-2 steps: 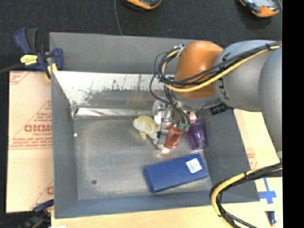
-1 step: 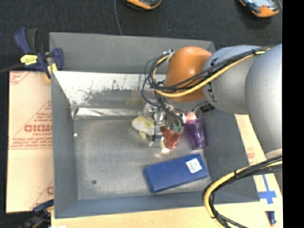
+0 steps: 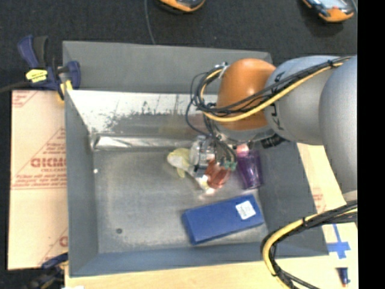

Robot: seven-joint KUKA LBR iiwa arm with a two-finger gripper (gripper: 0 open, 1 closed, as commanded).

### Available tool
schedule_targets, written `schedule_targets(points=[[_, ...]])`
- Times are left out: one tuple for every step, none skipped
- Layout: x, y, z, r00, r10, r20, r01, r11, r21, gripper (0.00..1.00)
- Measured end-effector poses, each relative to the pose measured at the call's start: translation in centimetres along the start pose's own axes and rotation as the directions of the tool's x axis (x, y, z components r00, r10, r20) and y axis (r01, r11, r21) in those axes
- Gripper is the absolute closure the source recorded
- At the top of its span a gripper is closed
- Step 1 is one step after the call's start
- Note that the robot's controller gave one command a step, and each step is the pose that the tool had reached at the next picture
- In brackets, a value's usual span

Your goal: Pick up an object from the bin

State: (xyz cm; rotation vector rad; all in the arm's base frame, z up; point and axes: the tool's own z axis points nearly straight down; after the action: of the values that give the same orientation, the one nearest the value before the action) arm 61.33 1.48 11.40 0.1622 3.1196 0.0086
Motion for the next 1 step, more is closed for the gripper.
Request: schedule_targets(points=[[0.0,0.0,0.0,1.0,0.001,0.0,-0.001,1.0,0.0,0.0]])
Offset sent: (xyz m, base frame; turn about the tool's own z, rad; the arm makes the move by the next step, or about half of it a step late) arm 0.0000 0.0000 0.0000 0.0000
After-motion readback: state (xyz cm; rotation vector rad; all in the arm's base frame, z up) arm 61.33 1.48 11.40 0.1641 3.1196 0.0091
